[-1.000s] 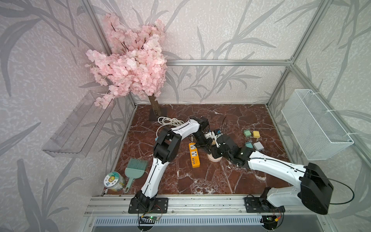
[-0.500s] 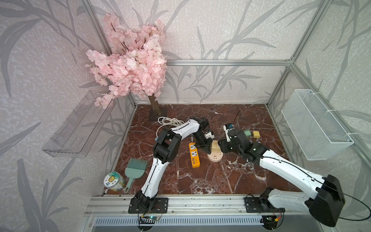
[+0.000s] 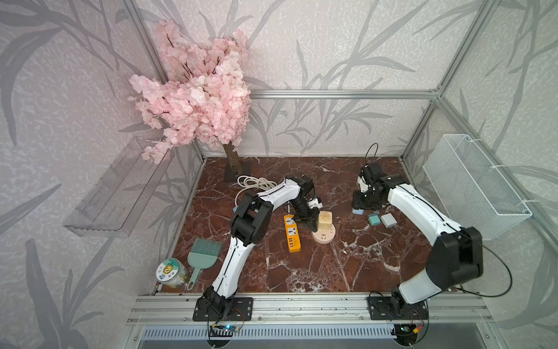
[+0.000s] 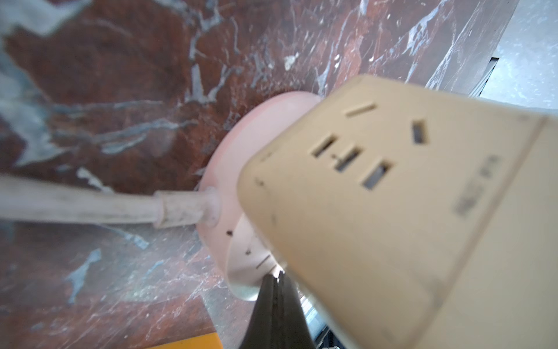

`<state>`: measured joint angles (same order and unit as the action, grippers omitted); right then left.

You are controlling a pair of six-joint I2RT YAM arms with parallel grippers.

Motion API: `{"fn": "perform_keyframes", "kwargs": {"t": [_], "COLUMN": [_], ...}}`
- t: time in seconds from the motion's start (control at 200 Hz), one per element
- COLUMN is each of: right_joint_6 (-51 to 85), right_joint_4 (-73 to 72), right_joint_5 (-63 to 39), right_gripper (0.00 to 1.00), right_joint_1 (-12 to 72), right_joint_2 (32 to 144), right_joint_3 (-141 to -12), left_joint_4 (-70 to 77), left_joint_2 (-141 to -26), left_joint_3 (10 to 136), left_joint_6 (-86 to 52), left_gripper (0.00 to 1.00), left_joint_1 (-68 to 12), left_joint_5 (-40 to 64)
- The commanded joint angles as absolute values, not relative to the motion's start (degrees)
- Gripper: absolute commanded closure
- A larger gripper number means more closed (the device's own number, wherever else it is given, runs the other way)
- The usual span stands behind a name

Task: Pull the plug off the socket
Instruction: Place the plug at the center of the board.

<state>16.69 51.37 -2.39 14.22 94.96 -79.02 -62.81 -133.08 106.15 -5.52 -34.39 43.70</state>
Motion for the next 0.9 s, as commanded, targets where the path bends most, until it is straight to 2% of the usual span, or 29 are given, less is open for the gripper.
{"fn": "perform_keyframes", "kwargs": {"t": [0.0, 0.325, 0.495, 0.575, 0.715, 0.895], "right_joint_6": [11.95, 6.55, 5.29, 4.97, 4.77, 4.61], "right_joint_4": [60.28, 68.1, 70.31, 71.5, 73.14, 74.97], "right_joint_5": [-0.76, 0.51, 0.4, 1.19, 3.06, 2.99], "right_gripper": [1.0, 0.99, 0.89, 0.76, 0.42, 0.2], "right_joint_1": [11.93, 8.97, 8.92, 8.88, 8.79, 8.87], "right_joint_2": [104.14, 123.21, 128.98, 131.44, 134.06, 133.48], "right_joint_3": [-87.92, -104.74, -110.06, -112.77, -116.58, -119.0], "left_joint_4": [-61.47, -61.51, -61.55, -61.66, -61.7, -61.79], "left_joint_2": [-138.87, -138.87, -138.89, -138.96, -138.95, -139.09], "left_joint_3": [104.34, 104.41, 104.41, 104.5, 104.52, 104.75], "left_joint_6": [-4.22, -4.13, -3.96, -3.95, -3.87, -3.74], "left_gripper": [1.0, 1.0, 1.0, 1.0, 1.0, 1.0], "left_joint_1": [-33.76, -33.77, -33.77, -33.69, -33.67, -33.66], "left_joint_5": [31.44, 31.64, 31.85, 31.98, 32.16, 32.43]}}
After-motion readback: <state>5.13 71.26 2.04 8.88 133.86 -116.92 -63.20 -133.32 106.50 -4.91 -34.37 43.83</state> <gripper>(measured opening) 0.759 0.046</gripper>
